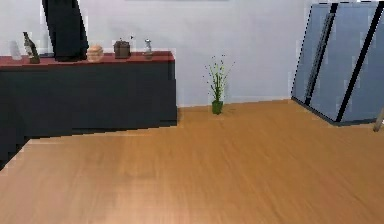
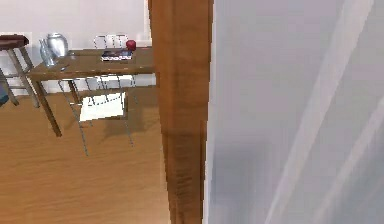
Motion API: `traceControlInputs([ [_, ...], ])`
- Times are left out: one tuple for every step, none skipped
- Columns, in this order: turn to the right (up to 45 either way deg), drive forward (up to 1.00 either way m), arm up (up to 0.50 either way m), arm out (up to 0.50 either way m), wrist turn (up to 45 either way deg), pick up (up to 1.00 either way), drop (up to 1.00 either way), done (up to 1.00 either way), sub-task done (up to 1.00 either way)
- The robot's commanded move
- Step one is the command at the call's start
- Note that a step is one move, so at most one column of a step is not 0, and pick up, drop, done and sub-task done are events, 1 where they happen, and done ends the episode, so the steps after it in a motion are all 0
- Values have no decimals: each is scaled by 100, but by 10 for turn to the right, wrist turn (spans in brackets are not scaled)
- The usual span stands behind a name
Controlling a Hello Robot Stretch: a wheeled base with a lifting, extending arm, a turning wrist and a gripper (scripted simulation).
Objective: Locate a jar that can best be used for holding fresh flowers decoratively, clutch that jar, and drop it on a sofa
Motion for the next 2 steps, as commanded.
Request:
traceControlInputs([
  [-90, 0, 0, 0, 0, 0, 0, 0, 0],
  [0, 30, 0, 0, 0, 0, 0, 0, 0],
])
